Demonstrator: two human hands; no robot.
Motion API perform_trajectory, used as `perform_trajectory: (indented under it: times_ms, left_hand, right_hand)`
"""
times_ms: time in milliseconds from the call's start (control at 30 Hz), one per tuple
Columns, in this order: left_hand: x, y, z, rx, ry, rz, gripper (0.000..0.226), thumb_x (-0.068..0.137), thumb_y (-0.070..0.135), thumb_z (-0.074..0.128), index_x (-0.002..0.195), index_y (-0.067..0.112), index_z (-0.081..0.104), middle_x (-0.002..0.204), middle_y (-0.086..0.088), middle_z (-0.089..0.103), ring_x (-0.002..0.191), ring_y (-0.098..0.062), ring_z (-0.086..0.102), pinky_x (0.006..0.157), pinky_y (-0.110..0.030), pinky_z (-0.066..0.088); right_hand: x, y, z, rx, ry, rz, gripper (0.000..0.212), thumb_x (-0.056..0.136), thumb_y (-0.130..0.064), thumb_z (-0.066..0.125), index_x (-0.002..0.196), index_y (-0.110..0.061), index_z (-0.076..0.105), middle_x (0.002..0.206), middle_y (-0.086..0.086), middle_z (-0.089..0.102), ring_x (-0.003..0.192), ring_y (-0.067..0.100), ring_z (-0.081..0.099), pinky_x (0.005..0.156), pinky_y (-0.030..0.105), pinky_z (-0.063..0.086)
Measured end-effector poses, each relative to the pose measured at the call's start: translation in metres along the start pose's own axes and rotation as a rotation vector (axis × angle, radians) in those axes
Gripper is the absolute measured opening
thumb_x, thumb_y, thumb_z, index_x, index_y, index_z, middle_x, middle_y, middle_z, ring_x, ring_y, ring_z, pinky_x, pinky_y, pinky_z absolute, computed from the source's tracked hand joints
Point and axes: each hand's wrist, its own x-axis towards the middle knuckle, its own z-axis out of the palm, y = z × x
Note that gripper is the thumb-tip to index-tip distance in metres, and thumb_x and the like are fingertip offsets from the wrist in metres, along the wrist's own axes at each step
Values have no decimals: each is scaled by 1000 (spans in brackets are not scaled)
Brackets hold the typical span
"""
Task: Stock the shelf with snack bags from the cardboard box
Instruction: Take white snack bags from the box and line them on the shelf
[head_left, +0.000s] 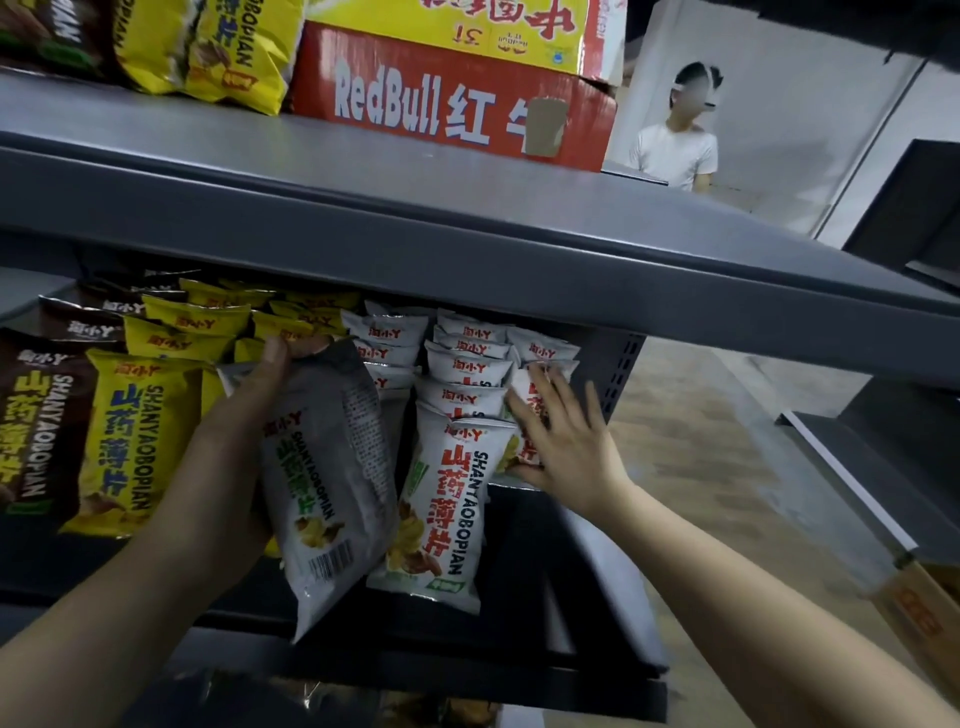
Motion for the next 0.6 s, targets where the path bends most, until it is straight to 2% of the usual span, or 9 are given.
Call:
perform_trajectory:
  times_ms: [67,167,300,400,433,500,600]
  left_hand:
    - [0,-3,2,22,-2,-1,78,67,72,55,127,21,57,129,-7,60,120,-30,56,103,-56,39]
    - [1,-3,3,28,5,-27,74,67,68,54,125,21,58,128,-8,61,119,-31,56,103,-56,39]
    - [-3,-2,5,23,8,-42,71,69,63,52,124,20,59,126,-8,62,118,-31,57,101,-56,41]
    - [-9,0,9,1,-16,-21,52,71,59,51,111,30,66,114,1,69,105,-21,67,82,-45,51]
    - [-12,3,12,-4,-43,-12,46,71,60,52,105,35,69,110,5,71,99,-16,69,78,-40,50]
    - [-16,6,18,26,-67,5,46,68,69,58,101,40,70,108,10,71,96,-10,69,78,-36,49]
    - [-19,6,26,77,-89,14,64,57,76,58,109,40,66,110,13,70,98,-6,68,85,-37,48]
  right_hand:
    - [4,0,9,6,-61,-4,103,69,-75,59,150,-20,28,158,18,16,145,38,17,110,62,24]
    - [12,-4,17,65,-178,43,111,70,-78,54,154,-19,10,159,19,-4,146,41,-3,113,62,11]
    - [16,-4,20,54,-251,66,113,73,-81,45,152,-22,-11,157,16,-21,144,37,-19,113,62,2]
    - [17,-6,15,69,-285,81,113,74,-80,45,151,-23,-13,157,15,-24,144,35,-22,112,63,2]
    - [17,-7,11,88,-294,76,112,74,-79,47,152,-23,-11,157,15,-23,144,35,-21,113,62,3]
    - [15,-8,3,193,-251,69,106,75,-73,53,153,-22,3,160,14,-12,146,34,-13,115,61,9]
    - [-1,-6,-15,478,-44,138,73,84,-49,61,145,-18,36,156,13,19,144,34,14,112,52,27]
